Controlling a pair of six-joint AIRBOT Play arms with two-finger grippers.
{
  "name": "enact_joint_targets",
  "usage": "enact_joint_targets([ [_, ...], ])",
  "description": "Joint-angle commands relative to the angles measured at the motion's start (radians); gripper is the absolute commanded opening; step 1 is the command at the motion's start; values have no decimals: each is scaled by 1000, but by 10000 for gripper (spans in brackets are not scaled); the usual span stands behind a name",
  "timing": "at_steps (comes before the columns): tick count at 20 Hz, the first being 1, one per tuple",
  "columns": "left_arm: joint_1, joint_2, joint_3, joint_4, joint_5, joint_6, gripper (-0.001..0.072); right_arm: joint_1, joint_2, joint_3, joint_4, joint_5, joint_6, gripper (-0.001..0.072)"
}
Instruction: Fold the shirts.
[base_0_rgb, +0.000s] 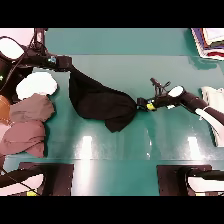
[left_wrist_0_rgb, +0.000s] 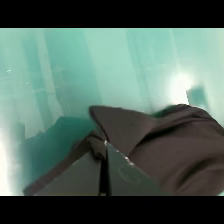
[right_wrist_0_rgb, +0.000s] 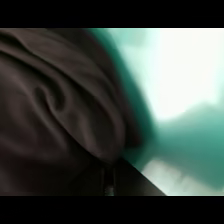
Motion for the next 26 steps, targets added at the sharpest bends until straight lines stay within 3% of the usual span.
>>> enact_joint_targets([
  [1,1,81,37,15,11,0,22,3,82,122,-142,28,-8,16],
  [5,1,268,220,35,8,0,22,-91,335,317,-296,138,19,16],
  [10,1,449,439,21,11,-16,23,-198,573,516,-304,336,19,16],
  [14,1,477,576,20,11,-40,22,-253,673,590,-304,402,39,16],
  [18,1,442,549,16,-52,-64,22,-251,673,562,-297,428,94,16],
  [22,1,325,372,6,-278,-80,22,-107,547,410,-302,506,158,17],
  [24,1,263,231,10,-360,-77,22,-14,462,303,-302,470,158,18],
  [26,1,212,69,32,-346,-49,23,46,365,221,-302,387,157,17],
])
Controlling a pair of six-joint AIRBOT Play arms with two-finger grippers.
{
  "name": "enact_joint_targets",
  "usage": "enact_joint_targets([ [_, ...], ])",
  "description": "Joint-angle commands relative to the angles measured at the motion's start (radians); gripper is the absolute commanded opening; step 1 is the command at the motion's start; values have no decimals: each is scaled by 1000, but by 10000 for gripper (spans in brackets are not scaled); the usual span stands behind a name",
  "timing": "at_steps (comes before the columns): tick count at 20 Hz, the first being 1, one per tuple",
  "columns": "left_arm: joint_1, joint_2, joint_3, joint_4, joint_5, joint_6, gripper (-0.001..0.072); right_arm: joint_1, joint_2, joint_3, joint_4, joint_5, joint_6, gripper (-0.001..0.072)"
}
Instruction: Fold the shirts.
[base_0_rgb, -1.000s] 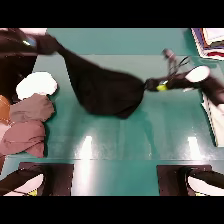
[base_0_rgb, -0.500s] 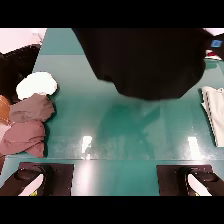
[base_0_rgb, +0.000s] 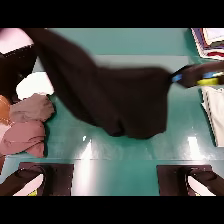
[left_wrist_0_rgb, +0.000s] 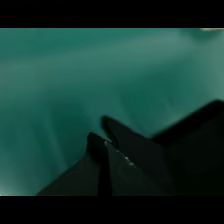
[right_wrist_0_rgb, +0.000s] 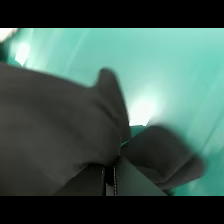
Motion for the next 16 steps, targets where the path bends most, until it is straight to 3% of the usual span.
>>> enact_joint_targets([
  [1,0,-95,-259,25,-42,23,23,103,-154,-135,4,-109,14,18],
  [2,0,-97,-270,28,-35,23,23,104,-161,-138,4,-117,14,18],
  [4,0,-146,-406,110,80,35,23,89,-280,-132,4,-207,-15,446],
  [5,0,-158,-409,142,88,35,23,68,-307,-101,2,-190,-16,475],
  [11,0,-158,-405,188,100,35,23,-197,-278,-106,-31,-37,-72,467],
  [12,0,-158,-405,183,109,34,23,-230,-282,-140,-7,-54,-92,434],
  [16,0,-158,-405,129,148,34,23,-240,-383,-188,143,-150,-178,431],
])
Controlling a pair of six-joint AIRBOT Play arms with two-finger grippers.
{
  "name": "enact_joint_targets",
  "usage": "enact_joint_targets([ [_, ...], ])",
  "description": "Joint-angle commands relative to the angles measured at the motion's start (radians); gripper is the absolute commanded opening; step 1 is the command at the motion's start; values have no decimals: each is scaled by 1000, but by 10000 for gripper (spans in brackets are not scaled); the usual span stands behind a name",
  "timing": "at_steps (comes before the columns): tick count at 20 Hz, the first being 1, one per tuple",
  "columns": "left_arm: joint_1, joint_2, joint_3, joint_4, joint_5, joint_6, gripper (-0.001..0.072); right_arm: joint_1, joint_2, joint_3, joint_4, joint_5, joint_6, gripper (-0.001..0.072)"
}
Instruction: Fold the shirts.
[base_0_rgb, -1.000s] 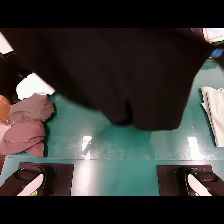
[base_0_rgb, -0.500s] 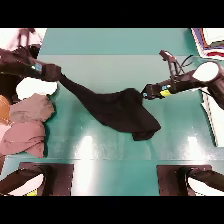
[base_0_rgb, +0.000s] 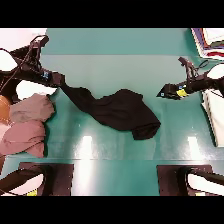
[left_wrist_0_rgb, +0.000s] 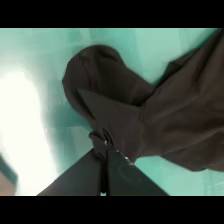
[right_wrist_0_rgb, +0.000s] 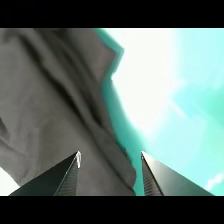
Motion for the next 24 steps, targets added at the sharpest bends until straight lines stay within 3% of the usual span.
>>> enact_joint_targets([
  [1,0,-2,-3,-33,25,0,23,-1,-92,-10,93,-77,-58,429],
  [7,0,-2,-3,-33,23,0,23,158,-315,179,91,-65,-60,428],
  [20,0,-2,-3,-47,25,0,24,306,-396,274,84,-166,-95,446],
  [21,0,-2,-3,-47,24,0,24,309,-401,274,85,-190,-95,413],
  [24,0,-2,-3,-47,21,0,23,312,-387,274,83,-274,-95,51],
])
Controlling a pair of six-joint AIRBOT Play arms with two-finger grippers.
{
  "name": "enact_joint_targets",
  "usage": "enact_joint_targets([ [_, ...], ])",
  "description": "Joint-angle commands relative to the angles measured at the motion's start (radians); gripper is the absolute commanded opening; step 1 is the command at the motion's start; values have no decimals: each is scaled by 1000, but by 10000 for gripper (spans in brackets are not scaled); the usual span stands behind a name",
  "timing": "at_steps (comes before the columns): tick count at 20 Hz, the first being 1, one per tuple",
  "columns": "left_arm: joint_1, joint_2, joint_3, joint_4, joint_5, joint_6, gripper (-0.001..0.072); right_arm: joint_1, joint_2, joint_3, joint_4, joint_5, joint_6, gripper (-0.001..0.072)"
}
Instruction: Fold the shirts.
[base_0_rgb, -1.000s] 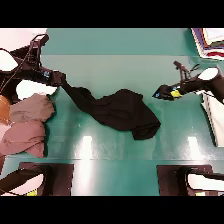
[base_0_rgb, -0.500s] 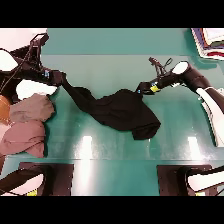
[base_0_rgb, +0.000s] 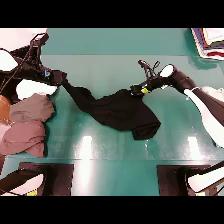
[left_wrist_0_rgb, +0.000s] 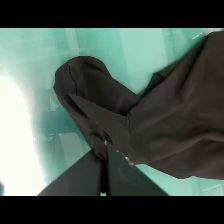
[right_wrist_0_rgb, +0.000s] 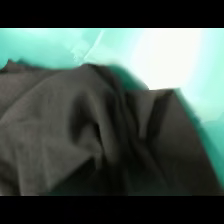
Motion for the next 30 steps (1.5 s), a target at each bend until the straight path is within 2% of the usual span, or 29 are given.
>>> enact_joint_targets([
  [1,0,0,0,-2,-3,0,23,8,16,2,-1,-101,-2,18],
  [4,0,12,31,-1,-10,-21,22,-9,111,2,-29,-121,-2,17],
  [7,0,108,135,0,16,-25,22,-48,302,2,-128,-80,-2,17],
  [14,0,354,554,-2,27,-70,22,-179,819,2,-134,72,5,17],
  [19,0,386,760,-6,55,-104,22,-262,1021,2,-132,83,39,16],
  [21,0,386,774,-24,119,-103,21,-291,1050,4,-131,75,53,17],
  [24,0,347,750,-2,123,-102,21,-296,995,76,-125,118,63,16],
  [27,0,224,688,94,90,-95,22,-264,837,173,-134,196,142,16],
  [30,0,10,647,189,47,-99,23,-183,635,180,-182,193,213,16],
])
